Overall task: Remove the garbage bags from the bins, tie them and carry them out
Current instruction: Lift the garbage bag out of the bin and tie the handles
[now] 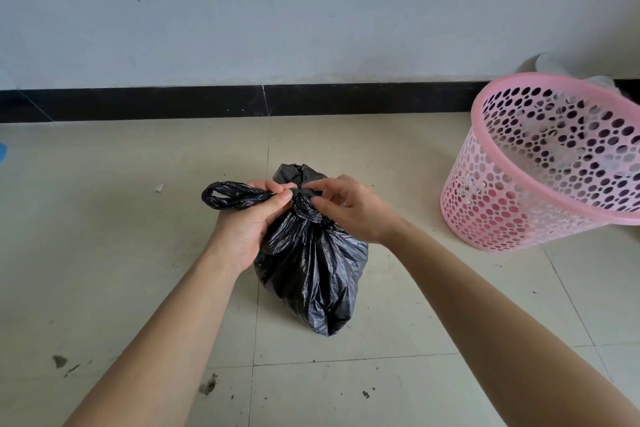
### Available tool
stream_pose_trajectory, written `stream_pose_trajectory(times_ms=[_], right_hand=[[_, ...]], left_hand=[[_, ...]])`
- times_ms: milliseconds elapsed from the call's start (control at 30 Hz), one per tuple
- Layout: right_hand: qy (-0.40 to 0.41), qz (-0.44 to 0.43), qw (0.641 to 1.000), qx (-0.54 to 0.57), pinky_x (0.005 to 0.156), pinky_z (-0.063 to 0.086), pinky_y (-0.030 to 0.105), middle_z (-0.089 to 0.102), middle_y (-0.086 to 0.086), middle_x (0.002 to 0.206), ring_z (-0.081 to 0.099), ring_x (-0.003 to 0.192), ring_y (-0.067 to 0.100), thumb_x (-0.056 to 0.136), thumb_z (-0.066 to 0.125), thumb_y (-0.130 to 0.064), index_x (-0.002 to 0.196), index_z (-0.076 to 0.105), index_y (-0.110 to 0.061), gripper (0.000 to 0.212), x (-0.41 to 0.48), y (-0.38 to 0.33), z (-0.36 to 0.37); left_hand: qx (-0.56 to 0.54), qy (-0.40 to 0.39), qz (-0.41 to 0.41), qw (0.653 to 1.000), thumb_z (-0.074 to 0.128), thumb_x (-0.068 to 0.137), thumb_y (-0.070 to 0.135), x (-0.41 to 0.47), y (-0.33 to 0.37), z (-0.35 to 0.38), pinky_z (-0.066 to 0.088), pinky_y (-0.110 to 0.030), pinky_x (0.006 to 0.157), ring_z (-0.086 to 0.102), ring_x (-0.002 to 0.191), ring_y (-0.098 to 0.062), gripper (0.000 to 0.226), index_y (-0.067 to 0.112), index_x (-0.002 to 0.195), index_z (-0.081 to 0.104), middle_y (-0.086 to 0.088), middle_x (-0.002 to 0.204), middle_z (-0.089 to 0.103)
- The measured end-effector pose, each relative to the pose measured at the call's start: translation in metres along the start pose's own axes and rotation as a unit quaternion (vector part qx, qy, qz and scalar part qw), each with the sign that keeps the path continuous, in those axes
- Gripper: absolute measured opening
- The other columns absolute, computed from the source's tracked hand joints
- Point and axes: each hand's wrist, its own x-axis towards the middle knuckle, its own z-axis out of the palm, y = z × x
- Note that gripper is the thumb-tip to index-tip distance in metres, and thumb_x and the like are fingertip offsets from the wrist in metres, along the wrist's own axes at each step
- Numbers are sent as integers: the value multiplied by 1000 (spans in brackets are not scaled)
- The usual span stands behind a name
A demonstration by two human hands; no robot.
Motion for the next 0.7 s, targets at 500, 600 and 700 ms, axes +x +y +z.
stream_pose_trajectory(times_ms=[500, 600, 700], right_hand=[[80, 62, 975, -197, 103, 42, 43, 51, 4, 136, 49, 124, 22, 100, 51, -36, 137, 51, -25, 39, -22, 51, 12], [89, 234, 966, 61, 118, 24, 54, 21, 2, 161, 22, 147, 26, 99, 43, -49, 157, 18, -30, 66, -24, 56, 26], [88, 314, 934, 147, 119, 22, 60, 13, 2, 165, 19, 150, 32, 95, 41, -61, 157, 3, -43, 75, -24, 68, 47]], left_hand=[[179, 146, -15, 973, 77, 87, 24, 5, -24, -43, 40, -36, 108, 59, 118, -13, 39, 18, 122, 62, 4, 121, 66], [187, 164, -73, 966, 64, 93, 50, 13, -34, -46, 25, -32, 111, 45, 123, -9, 58, 19, 137, 44, 10, 129, 53], [177, 153, -150, 961, 53, 90, 69, 14, -59, -45, 36, -36, 106, 53, 123, -14, 68, 25, 141, 46, 10, 132, 59]])
